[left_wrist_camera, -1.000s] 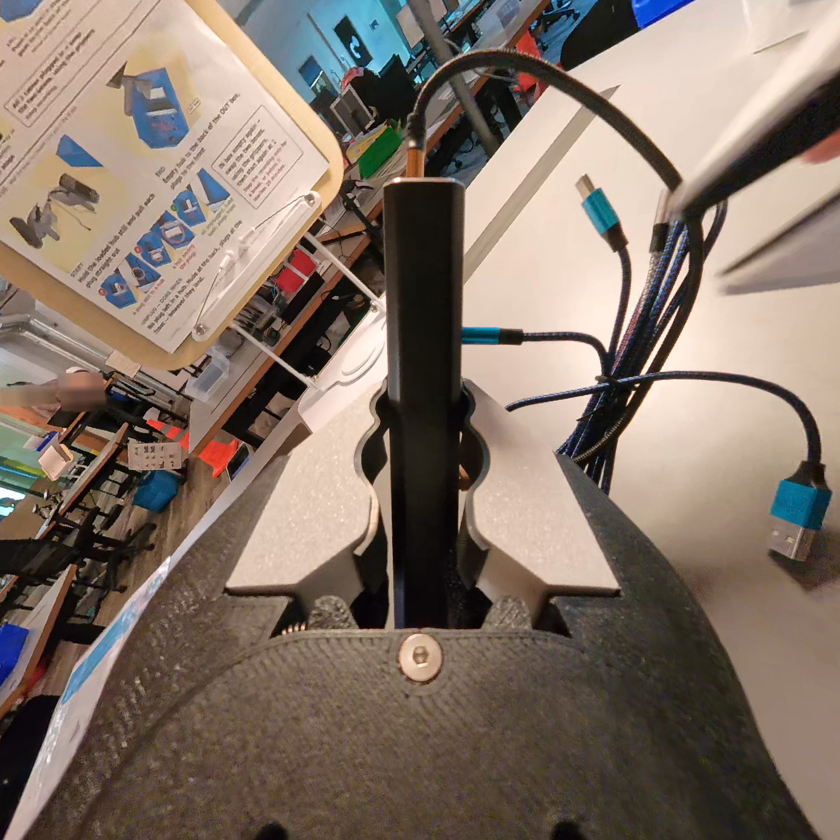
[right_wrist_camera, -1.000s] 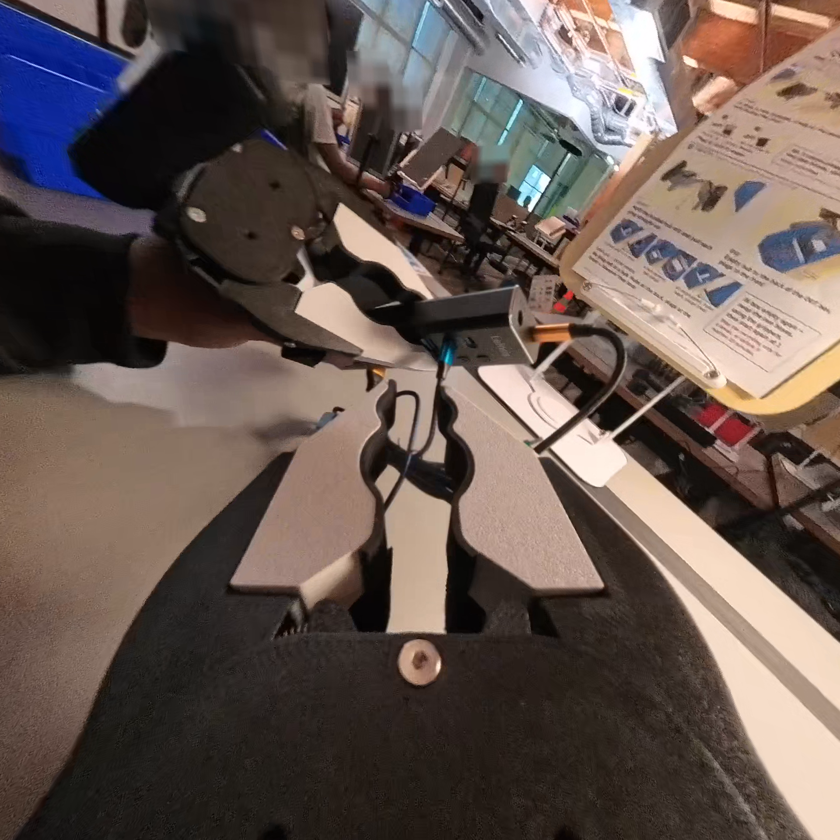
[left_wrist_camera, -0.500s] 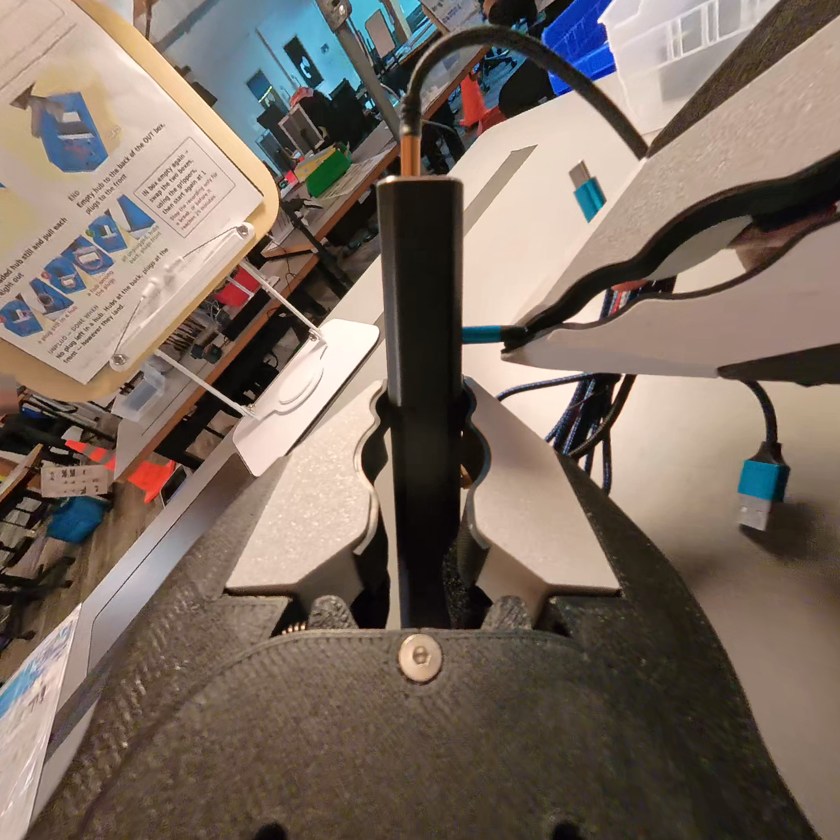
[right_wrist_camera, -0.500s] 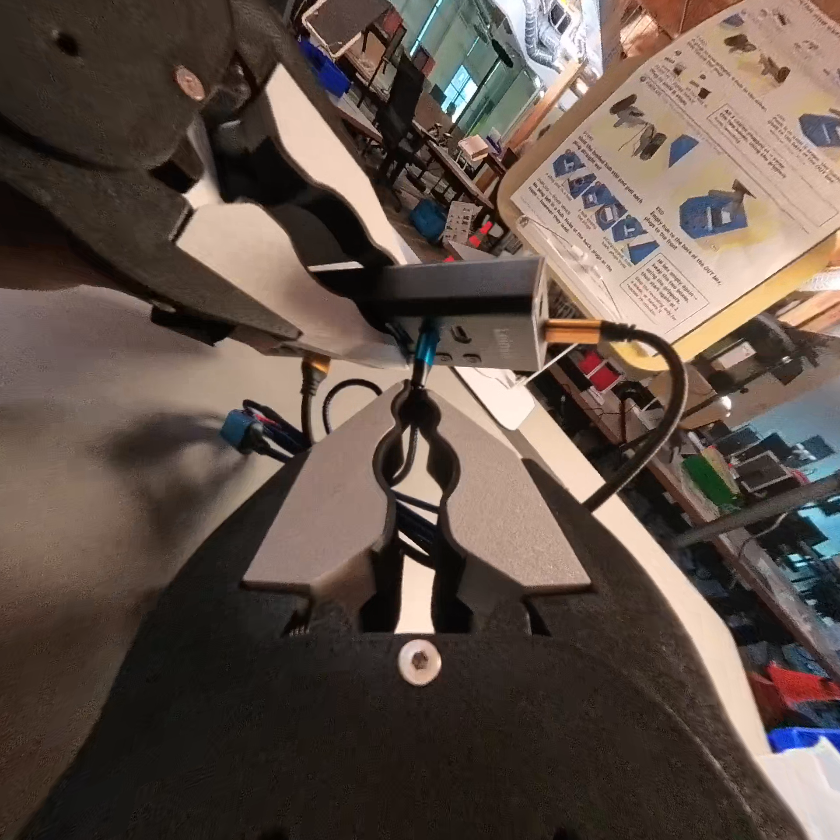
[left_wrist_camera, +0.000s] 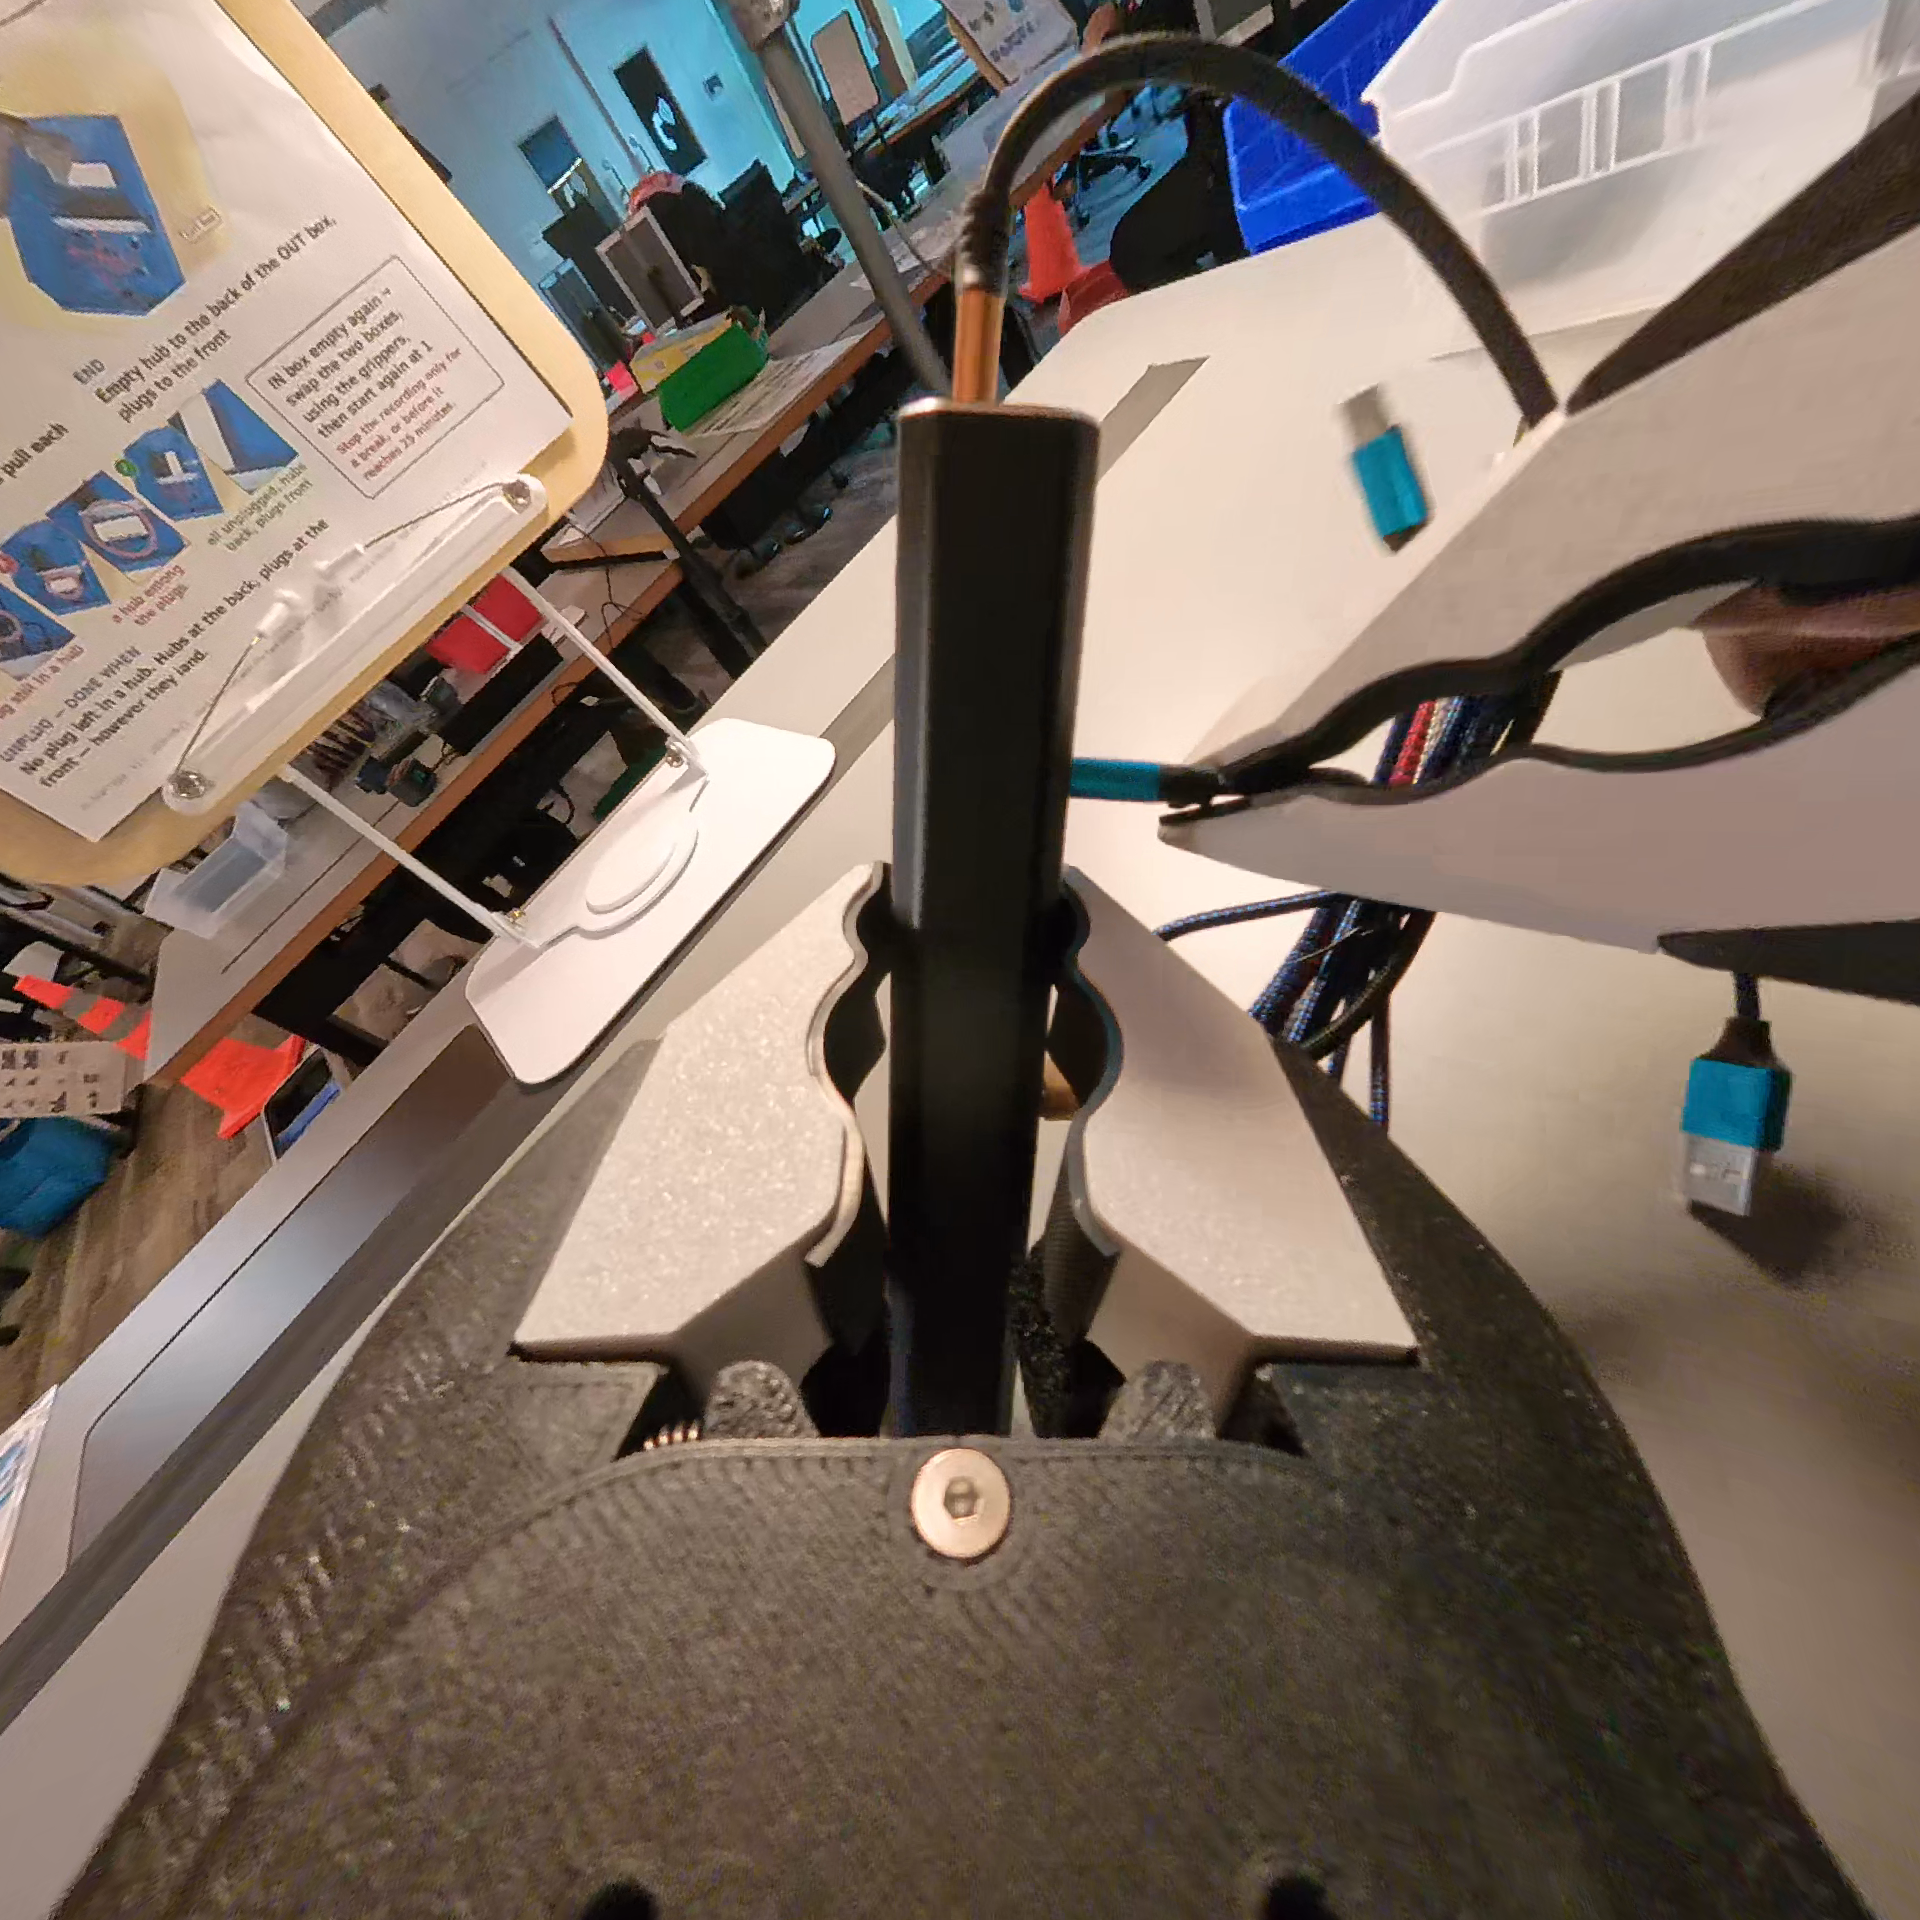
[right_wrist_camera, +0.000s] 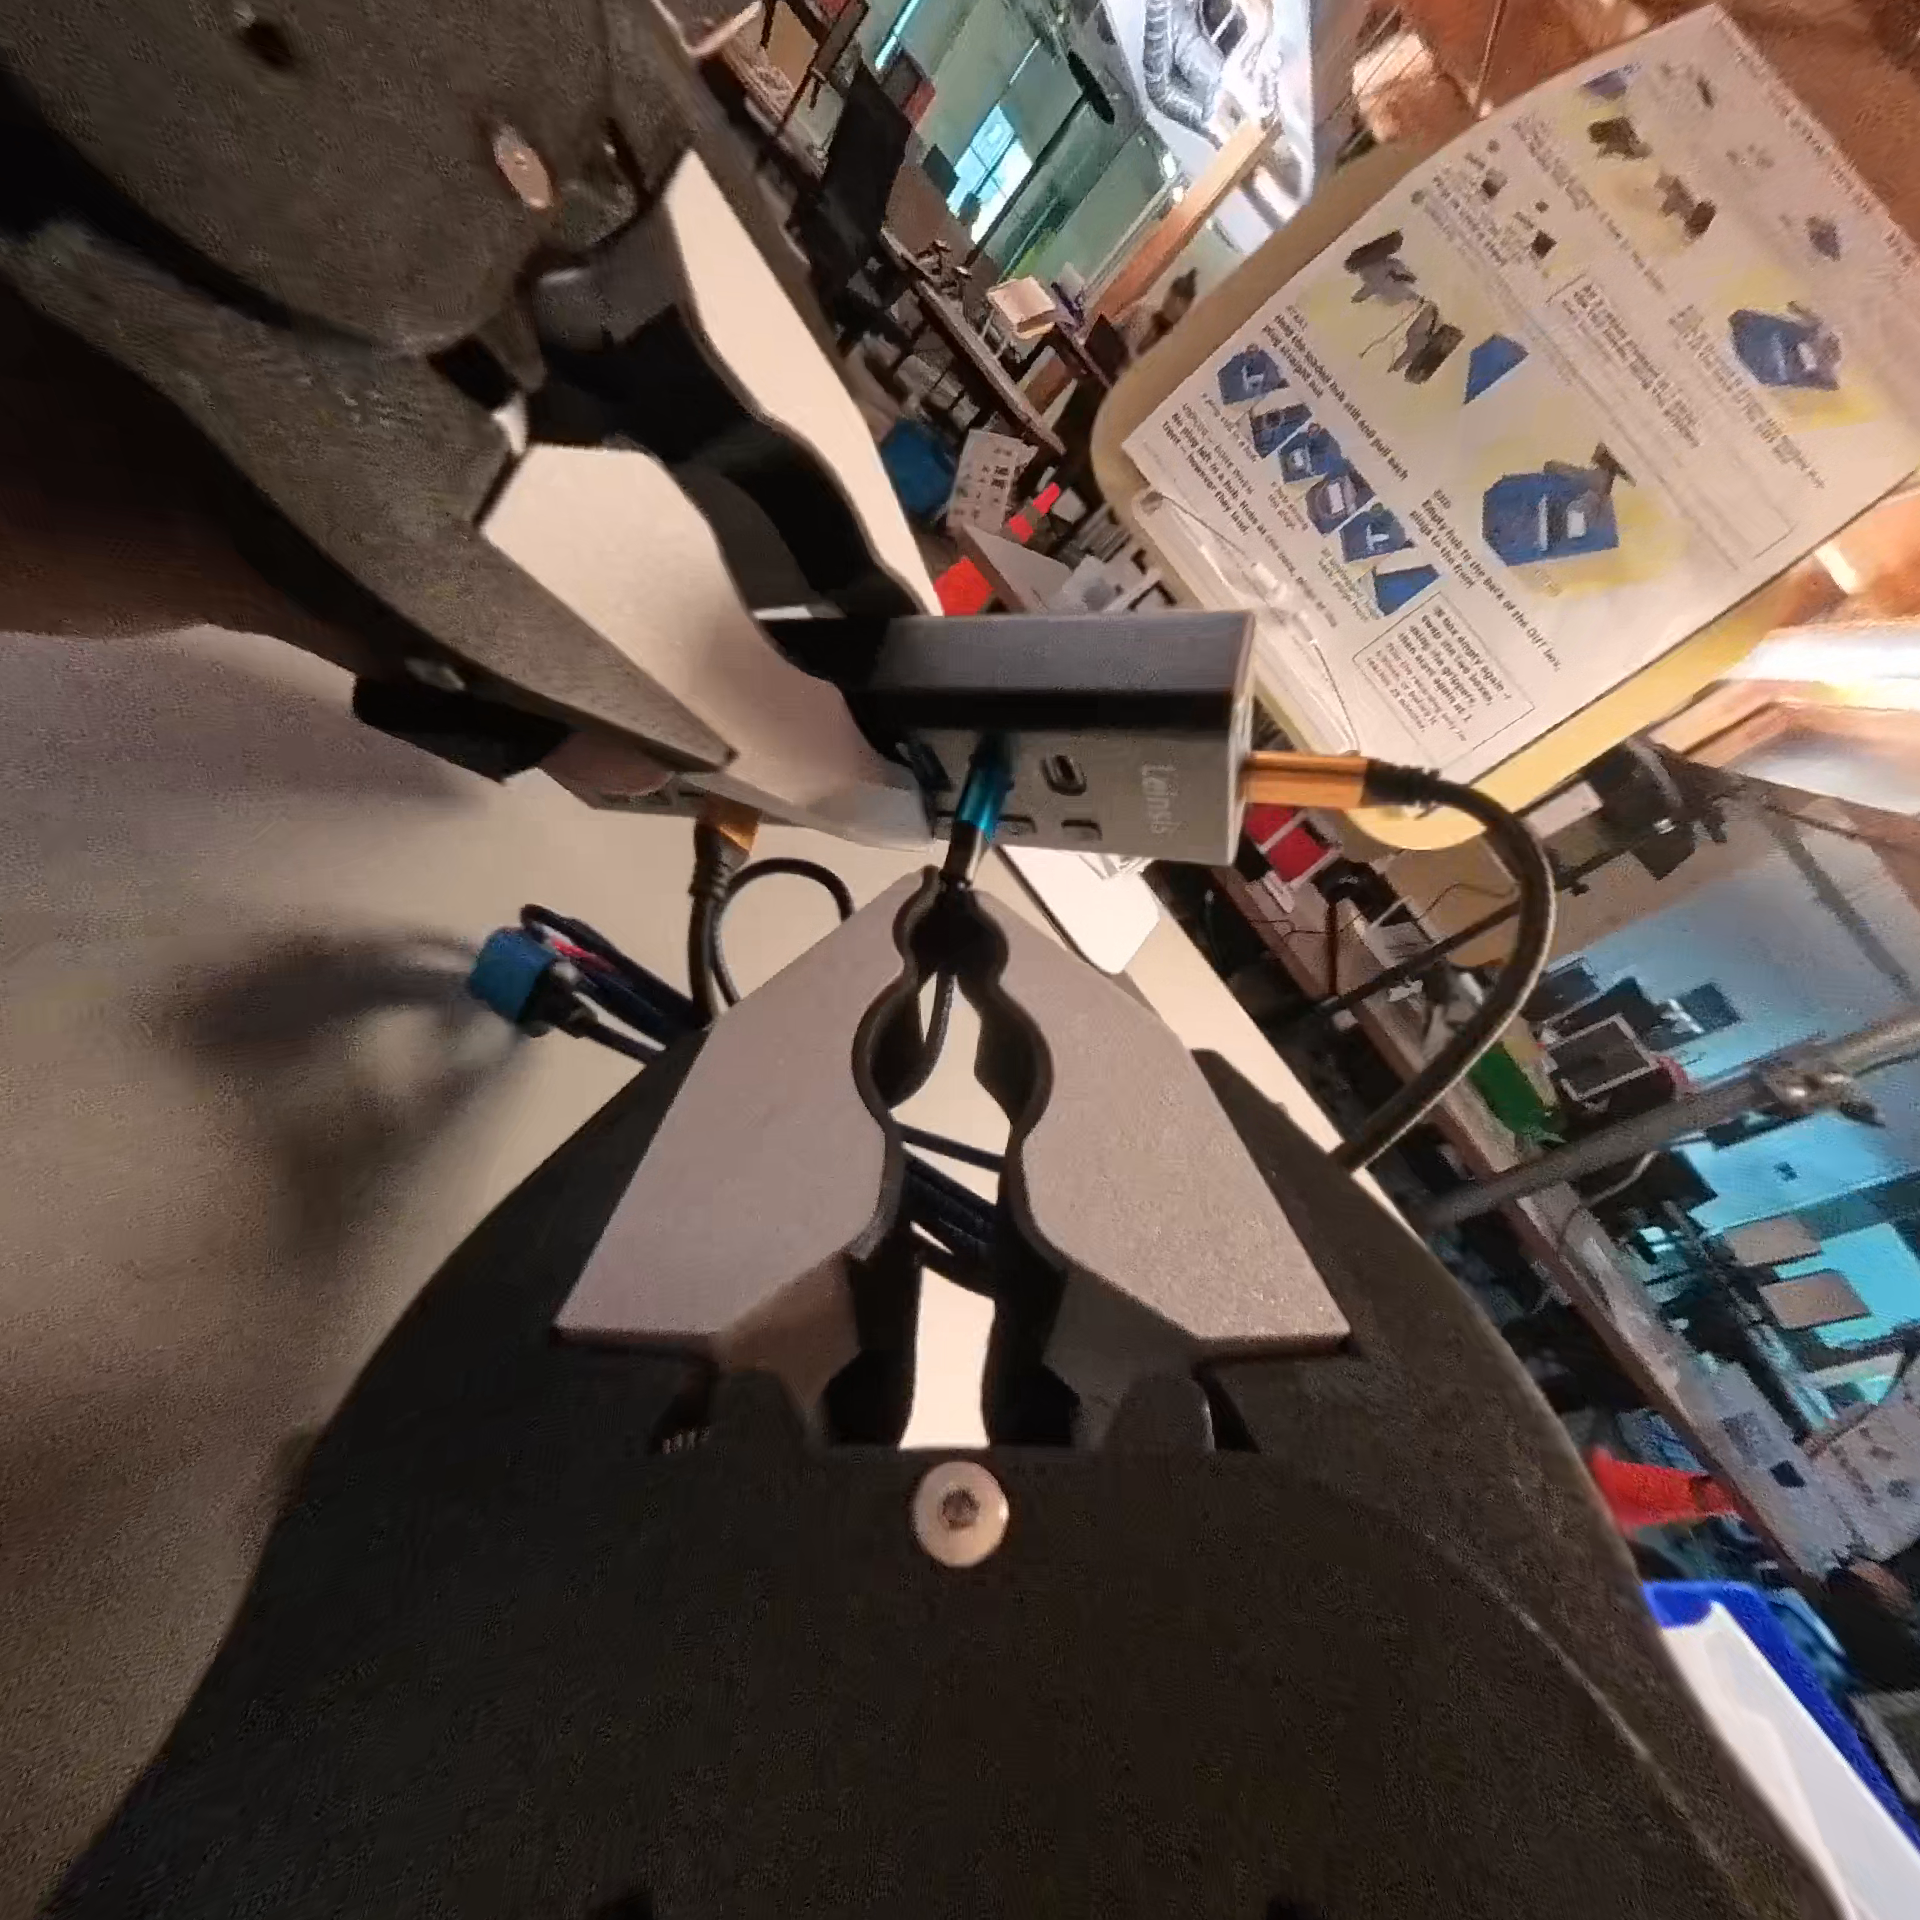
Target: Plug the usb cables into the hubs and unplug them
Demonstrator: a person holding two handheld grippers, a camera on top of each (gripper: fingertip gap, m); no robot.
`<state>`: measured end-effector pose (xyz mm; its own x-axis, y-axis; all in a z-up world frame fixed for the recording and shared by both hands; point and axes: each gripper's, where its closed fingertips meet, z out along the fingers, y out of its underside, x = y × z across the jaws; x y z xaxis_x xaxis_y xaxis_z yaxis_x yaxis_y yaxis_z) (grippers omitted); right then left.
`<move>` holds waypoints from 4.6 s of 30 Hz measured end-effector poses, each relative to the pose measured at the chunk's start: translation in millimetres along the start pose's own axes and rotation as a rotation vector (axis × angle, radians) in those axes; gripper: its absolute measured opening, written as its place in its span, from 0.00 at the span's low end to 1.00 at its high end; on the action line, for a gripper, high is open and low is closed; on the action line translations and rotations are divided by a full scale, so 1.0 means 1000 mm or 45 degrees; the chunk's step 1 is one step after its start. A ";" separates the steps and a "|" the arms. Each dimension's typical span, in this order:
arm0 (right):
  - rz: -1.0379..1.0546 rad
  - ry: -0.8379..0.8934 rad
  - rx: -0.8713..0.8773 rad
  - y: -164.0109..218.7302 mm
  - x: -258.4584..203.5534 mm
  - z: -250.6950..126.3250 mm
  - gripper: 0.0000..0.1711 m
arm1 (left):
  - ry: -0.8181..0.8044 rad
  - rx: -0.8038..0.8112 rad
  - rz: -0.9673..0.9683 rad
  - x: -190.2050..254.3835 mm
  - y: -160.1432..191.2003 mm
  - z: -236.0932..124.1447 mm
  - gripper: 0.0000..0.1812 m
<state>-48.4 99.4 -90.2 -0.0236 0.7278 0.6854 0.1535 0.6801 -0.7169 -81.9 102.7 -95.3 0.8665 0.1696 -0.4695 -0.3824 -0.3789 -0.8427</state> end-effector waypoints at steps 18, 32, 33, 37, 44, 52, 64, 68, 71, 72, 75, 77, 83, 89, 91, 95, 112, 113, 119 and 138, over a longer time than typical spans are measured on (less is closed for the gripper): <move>-0.076 -0.046 0.038 -0.001 -0.014 0.001 0.04 | -0.006 -0.110 -0.200 -0.033 0.033 -0.008 0.16; 0.162 -0.417 0.438 -0.021 0.017 -0.047 0.17 | 0.079 -0.047 -0.505 -0.040 0.037 -0.015 0.16; 0.203 -0.448 0.402 -0.012 0.022 -0.046 0.16 | 0.089 -0.038 -0.540 -0.042 0.038 -0.016 0.16; 0.398 -0.580 0.163 0.035 0.028 -0.028 0.15 | 0.149 0.051 -0.667 -0.045 0.031 -0.023 0.16; 0.582 -0.779 -0.009 0.051 -0.018 -0.011 0.19 | 0.182 0.169 -0.740 -0.048 0.012 -0.031 0.16; 0.233 -0.898 0.140 0.032 -0.053 -0.012 0.26 | 0.136 0.318 -0.883 -0.080 0.002 -0.051 0.16; -0.104 -1.475 -0.059 0.014 -0.106 0.027 0.29 | -0.038 0.183 -0.827 -0.111 0.043 -0.054 0.16; -0.193 -1.542 -0.193 0.032 -0.111 0.037 0.29 | -0.033 0.162 -0.840 -0.110 0.049 -0.052 0.16; -0.212 -1.571 -0.261 0.036 -0.110 0.036 0.20 | -0.016 0.159 -0.853 -0.107 0.050 -0.050 0.16; -0.235 -1.552 -0.279 0.037 -0.109 0.036 0.15 | -0.014 0.156 -0.850 -0.106 0.050 -0.050 0.16; -0.359 -1.370 -0.301 0.044 -0.097 0.039 0.08 | -0.023 0.150 -0.843 -0.107 0.051 -0.050 0.16; -0.349 -1.289 -0.274 0.044 -0.084 0.030 0.08 | -0.029 0.153 -0.846 -0.108 0.051 -0.051 0.16; -0.268 -0.953 -0.225 0.048 0.014 -0.026 0.07 | -0.040 0.160 -0.850 -0.109 0.051 -0.054 0.16; -0.156 -0.558 -0.393 0.087 0.175 -0.124 0.07 | -0.030 0.163 -0.826 -0.103 0.046 -0.052 0.16; -0.122 -0.473 -0.496 0.115 0.216 -0.161 0.08 | -0.027 0.164 -0.814 -0.101 0.044 -0.052 0.16; -0.115 -0.453 -0.749 0.193 0.246 -0.222 0.07 | -0.031 0.165 -0.805 -0.099 0.042 -0.050 0.15; -0.489 -0.826 -1.315 0.338 0.207 -0.233 0.17 | -0.013 0.104 -0.799 -0.087 0.053 -0.041 0.16; -0.448 -0.804 -1.313 0.333 0.213 -0.233 0.18 | -0.007 0.102 -0.797 -0.086 0.053 -0.041 0.16; -0.393 -0.619 -1.205 0.290 0.245 -0.229 0.18 | 0.060 0.079 -0.752 -0.072 0.046 -0.037 0.15; -0.244 -0.392 0.013 -0.007 0.057 -0.046 0.12 | -0.082 -0.089 0.230 -0.033 0.037 -0.029 0.16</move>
<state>-5.1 131.6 -40.3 -0.3475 0.5782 0.7382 0.1075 0.8066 -0.5812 -115.8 57.1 -103.4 0.7626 0.1498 -0.6293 -0.5048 -0.4706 -0.7237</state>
